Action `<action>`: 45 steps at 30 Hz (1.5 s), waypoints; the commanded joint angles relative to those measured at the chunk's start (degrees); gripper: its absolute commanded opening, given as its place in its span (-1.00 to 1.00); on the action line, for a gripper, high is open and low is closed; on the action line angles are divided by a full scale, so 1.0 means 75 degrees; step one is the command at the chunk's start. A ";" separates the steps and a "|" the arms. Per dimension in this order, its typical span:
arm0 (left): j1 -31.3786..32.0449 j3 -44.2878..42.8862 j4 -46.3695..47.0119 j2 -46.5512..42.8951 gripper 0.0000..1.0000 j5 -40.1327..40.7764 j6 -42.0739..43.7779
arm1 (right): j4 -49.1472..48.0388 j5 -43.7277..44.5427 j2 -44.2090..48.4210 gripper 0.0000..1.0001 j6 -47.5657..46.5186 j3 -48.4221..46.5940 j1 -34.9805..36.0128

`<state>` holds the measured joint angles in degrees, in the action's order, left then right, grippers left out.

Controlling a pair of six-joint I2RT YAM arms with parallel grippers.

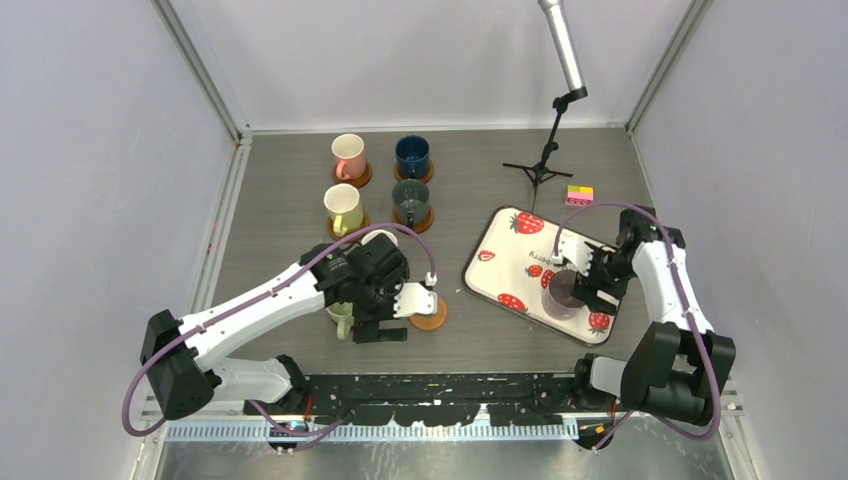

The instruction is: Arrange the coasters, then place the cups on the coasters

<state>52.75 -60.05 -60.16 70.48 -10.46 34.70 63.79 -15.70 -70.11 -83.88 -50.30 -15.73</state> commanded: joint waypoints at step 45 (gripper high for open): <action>-0.3036 -0.1050 0.2187 -0.0602 0.92 -0.1039 -0.3299 | -0.2642 0.0729 0.0109 -1.00 1.2583 -0.1610 0.4916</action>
<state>34.44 -65.49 -50.26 67.75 -15.97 17.37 50.50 -17.10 -66.22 -5.30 -58.72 14.92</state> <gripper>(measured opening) 0.961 0.241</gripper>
